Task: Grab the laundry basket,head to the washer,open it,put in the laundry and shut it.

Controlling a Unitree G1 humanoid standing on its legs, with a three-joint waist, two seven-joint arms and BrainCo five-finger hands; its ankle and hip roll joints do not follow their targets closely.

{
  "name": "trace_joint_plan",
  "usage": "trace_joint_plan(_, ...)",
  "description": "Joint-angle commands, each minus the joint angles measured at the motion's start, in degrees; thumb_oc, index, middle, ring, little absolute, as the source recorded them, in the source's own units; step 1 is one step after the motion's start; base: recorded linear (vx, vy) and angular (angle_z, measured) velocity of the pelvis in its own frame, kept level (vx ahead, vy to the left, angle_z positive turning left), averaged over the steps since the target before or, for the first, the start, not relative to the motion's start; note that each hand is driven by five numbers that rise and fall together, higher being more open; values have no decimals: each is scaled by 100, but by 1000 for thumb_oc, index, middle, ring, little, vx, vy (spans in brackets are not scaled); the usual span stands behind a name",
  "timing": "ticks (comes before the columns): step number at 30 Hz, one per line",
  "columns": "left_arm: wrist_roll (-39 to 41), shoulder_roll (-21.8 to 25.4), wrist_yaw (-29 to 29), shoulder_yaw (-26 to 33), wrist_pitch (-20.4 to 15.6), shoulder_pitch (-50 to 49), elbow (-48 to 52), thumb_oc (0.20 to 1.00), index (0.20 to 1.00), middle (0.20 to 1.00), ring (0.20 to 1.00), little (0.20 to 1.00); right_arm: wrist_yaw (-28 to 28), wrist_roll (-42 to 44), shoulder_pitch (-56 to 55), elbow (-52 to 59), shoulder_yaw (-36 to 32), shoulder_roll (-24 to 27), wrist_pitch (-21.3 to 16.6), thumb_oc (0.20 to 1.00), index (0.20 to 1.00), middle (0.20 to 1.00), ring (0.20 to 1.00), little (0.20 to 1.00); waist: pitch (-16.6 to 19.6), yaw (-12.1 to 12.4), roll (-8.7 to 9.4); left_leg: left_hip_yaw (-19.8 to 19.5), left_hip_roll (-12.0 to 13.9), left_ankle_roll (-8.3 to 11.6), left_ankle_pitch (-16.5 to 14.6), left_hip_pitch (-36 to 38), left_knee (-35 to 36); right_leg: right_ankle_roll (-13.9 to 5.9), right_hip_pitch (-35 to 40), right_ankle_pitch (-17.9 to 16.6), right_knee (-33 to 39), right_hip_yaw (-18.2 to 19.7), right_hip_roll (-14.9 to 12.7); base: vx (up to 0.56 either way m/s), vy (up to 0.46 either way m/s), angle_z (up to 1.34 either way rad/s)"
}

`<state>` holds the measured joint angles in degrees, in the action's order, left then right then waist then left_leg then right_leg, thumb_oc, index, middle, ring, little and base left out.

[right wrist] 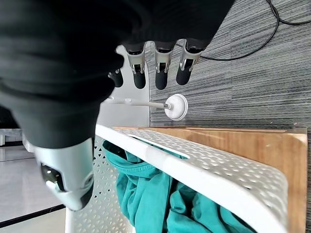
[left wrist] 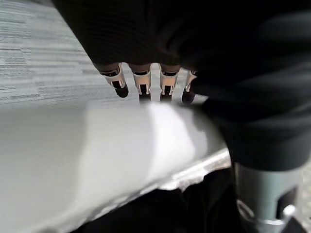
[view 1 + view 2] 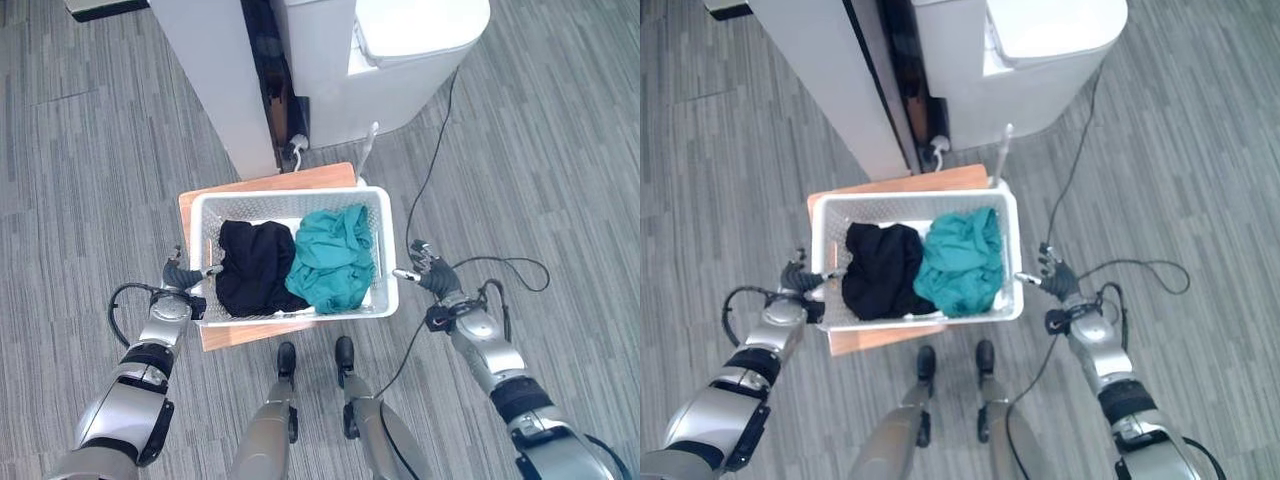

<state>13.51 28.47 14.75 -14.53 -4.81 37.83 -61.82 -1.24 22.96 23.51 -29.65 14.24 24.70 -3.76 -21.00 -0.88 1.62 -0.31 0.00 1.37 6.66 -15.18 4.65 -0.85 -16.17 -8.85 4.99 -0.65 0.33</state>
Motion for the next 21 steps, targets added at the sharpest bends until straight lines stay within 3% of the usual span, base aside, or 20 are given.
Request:
trace_joint_plan(1, 76, -129, -35, -110, -130, 261, -256, 1000, 1000, 1000, 1000, 1000, -107, 253, -187, 72, 39, -36, -168, 1000, 1000, 1000, 1000, 1000, 434, -4, 88, -279, 187, 107, -590, -562, -925, -485, -409, 241, -450, -58, -689, 0, 0, 0)
trace_joint_plan(21, 15, -238, -7, -302, -112, 66, 234, 1000, 1000, 1000, 1000, 1000, 80, 1068, 12, -100, 598, -508, 10, 1000, 1000, 1000, 1000, 1000, 550, 84, 57, -211, 104, 59, -802, -724, -1174, -463, -539, 242, -510, 60, -715, 14, 12, -2)
